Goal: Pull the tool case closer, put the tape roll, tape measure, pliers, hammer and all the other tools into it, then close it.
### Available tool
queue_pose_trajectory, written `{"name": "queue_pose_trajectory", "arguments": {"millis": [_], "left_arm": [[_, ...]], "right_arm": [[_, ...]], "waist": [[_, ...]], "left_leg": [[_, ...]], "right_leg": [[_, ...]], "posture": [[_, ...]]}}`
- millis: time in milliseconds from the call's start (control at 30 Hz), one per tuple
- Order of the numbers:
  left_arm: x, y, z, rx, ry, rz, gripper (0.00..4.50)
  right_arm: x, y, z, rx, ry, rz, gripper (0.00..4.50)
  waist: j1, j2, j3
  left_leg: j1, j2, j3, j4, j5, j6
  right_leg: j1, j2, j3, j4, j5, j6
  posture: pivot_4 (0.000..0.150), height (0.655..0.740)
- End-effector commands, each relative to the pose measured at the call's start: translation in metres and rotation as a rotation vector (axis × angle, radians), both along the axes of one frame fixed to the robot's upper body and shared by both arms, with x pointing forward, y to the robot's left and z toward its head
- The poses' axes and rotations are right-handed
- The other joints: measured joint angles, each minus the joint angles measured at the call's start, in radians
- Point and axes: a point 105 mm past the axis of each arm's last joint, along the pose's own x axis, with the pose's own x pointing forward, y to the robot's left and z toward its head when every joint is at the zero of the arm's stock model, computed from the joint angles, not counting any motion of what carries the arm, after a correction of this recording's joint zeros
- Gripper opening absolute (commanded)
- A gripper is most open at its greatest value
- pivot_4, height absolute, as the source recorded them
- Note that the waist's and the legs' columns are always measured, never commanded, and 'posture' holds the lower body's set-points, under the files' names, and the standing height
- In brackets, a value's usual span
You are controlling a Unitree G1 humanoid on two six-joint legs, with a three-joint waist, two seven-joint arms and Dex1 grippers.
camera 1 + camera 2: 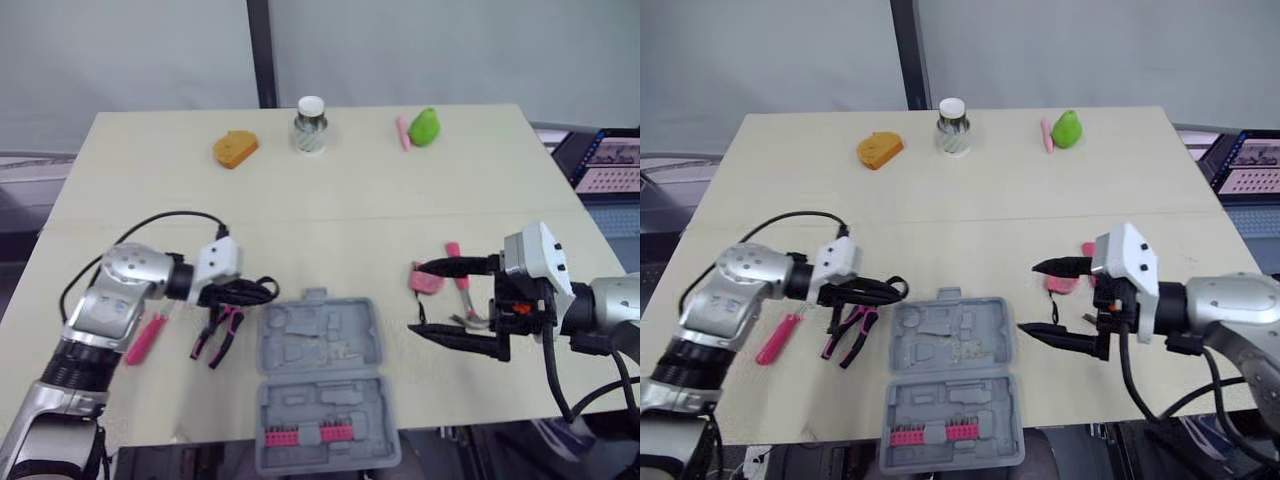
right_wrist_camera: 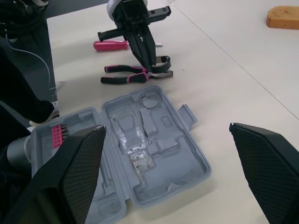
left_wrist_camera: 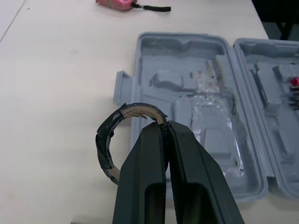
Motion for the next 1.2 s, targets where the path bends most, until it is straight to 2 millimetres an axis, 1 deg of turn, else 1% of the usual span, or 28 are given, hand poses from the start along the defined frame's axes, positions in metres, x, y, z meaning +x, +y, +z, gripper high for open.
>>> {"name": "queue_pose_trajectory", "arguments": {"millis": [33, 167, 233, 367, 533, 700, 1067, 1200], "left_arm": [[-0.005, -0.007, -0.005, -0.021, -0.004, -0.024, 0.03], [-0.002, -0.002, -0.019, -0.056, 0.030, 0.031, 0.03], [-0.001, 0.000, -0.021, -0.079, 0.048, 0.051, 0.03], [-0.002, 0.000, -0.026, -0.104, 0.084, 0.069, 0.03], [-0.005, -0.002, -0.040, -0.102, 0.109, 0.079, 0.03], [-0.009, -0.006, -0.051, -0.098, 0.131, 0.084, 0.03], [-0.007, 0.001, -0.066, -0.051, 0.133, 0.105, 0.03], [-0.006, 0.002, -0.067, -0.045, 0.127, 0.105, 0.03]], "right_arm": [[0.003, -0.002, 0.005, -0.024, -0.059, -0.017, 4.50], [0.004, 0.004, 0.006, -0.011, -0.078, -0.020, 4.50], [0.003, 0.007, 0.005, -0.007, -0.082, -0.018, 4.50], [0.001, 0.012, 0.004, 0.002, -0.083, -0.014, 4.50], [-0.003, 0.018, 0.003, 0.020, -0.077, 0.010, 4.50], [-0.003, 0.018, 0.001, 0.013, -0.071, 0.010, 4.50], [-0.003, 0.017, -0.001, 0.007, -0.066, 0.005, 4.50], [-0.004, 0.017, -0.001, 0.009, -0.066, 0.003, 4.50]], "waist": [[0.001, 0.000, 0.000], [0.002, 0.000, 0.000], [0.002, 0.000, 0.000], [0.008, 0.000, 0.000], [0.010, 0.000, 0.000], [0.015, 0.000, 0.000], [0.025, 0.000, 0.000], [0.025, 0.000, 0.000]], "left_leg": [[0.000, 0.000, 0.000, 0.000, 0.000, 0.000], [0.000, 0.000, 0.000, 0.001, 0.000, 0.000], [0.000, 0.000, 0.000, 0.001, 0.000, 0.000], [-0.001, 0.000, -0.001, 0.002, 0.000, 0.000], [-0.001, 0.000, -0.001, 0.003, 0.000, 0.000], [-0.001, 0.000, -0.001, 0.004, 0.000, 0.000], [-0.001, -0.001, -0.001, 0.005, 0.000, 0.000], [-0.001, -0.001, -0.001, 0.005, 0.000, 0.000]], "right_leg": [[0.000, 0.000, 0.000, 0.000, 0.000, 0.000], [0.000, 0.000, 0.001, 0.000, 0.000, 0.000], [0.000, 0.000, 0.000, 0.000, 0.000, 0.000], [0.001, 0.000, 0.001, 0.000, 0.000, 0.000], [0.001, 0.000, 0.001, -0.001, 0.000, 0.000], [0.001, 0.000, 0.001, -0.001, 0.000, 0.000], [0.001, 0.000, 0.001, -0.001, 0.000, 0.000], [0.001, 0.000, 0.001, -0.001, 0.000, 0.000]], "posture": [[0.150, 0.7400], [0.150, 0.7400], [0.150, 0.7400], [0.150, 0.7400], [0.150, 0.7400], [0.150, 0.7400], [0.150, 0.7400], [0.150, 0.7400]]}}
